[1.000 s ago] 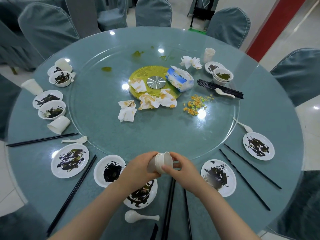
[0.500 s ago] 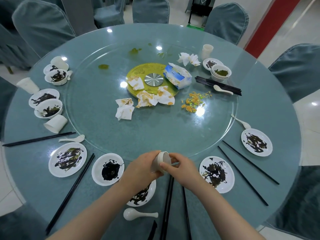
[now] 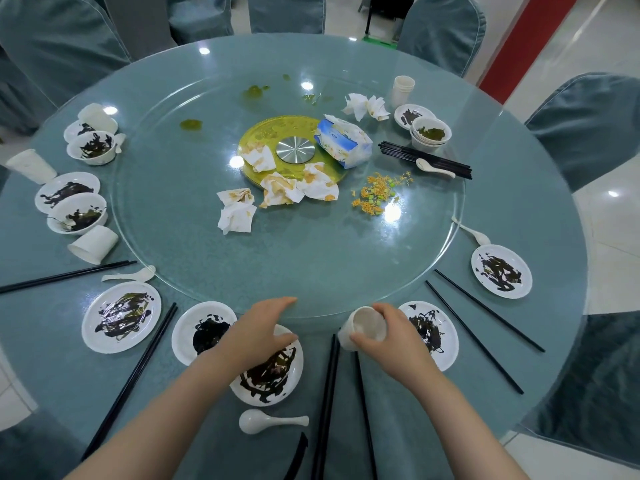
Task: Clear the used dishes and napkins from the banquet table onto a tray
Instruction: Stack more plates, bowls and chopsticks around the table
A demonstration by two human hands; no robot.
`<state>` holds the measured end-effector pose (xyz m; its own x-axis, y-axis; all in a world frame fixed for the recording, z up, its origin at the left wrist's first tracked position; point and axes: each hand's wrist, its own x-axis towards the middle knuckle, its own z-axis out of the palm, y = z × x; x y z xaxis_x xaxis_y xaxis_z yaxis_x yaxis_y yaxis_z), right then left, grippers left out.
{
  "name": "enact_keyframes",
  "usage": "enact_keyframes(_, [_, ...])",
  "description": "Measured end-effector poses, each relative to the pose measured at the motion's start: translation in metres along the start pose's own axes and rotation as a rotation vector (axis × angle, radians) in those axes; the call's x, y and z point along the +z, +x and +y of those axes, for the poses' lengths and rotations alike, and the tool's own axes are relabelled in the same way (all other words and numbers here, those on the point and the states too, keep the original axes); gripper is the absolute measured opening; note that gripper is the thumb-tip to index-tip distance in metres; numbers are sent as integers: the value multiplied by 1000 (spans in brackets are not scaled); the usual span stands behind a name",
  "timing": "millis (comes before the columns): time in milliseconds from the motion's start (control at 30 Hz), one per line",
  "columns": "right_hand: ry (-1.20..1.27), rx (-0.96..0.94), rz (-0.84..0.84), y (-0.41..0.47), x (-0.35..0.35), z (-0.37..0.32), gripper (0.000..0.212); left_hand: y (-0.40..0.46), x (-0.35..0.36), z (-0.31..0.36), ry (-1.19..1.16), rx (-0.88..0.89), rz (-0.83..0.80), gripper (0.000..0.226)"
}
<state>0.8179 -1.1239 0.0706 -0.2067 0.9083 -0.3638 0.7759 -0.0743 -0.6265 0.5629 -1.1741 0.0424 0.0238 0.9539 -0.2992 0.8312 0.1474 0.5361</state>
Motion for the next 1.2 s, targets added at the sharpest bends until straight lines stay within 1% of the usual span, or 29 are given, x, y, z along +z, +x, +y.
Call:
enact_keyframes(100, [-112, 27, 19, -2, -6, 10, 69, 0, -3, -13, 27, -67, 18, 53])
enact_keyframes(200, [-181, 33, 12, -3, -3, 19, 69, 0, -6, -21, 78, -103, 12, 37])
enact_keyframes(367, [-169, 29, 28, -6, 7, 22, 73, 0, -6, -28, 252, -147, 6, 27])
enact_keyframes(533, [-142, 32, 8, -8, 7, 24, 74, 0, -3, -35, 431, -135, 7, 13])
enact_keyframes(600, [-111, 25, -7, -8, 7, 26, 75, 0, 0, -36, 520, -113, -10, 12])
enact_keyframes(733, [-25, 35, -14, -11, 6, 26, 72, -2, 7, -37, 606, -86, -33, 21])
enact_keyframes(867, [48, 46, 12, -11, 7, 28, 69, -2, 10, -39, 632, -75, -29, 19])
enact_keyframes(1000, [109, 67, 8, -8, 8, 31, 64, -3, 7, -42, 584, -55, 1, 20])
enact_keyframes(1100, [176, 89, 43, -6, 10, 35, 50, -4, 0, -41, 479, -49, 42, 17])
enact_keyframes(1200, [346, 145, 108, -5, 10, 37, 30, -5, -8, -38, 328, -66, 44, 13])
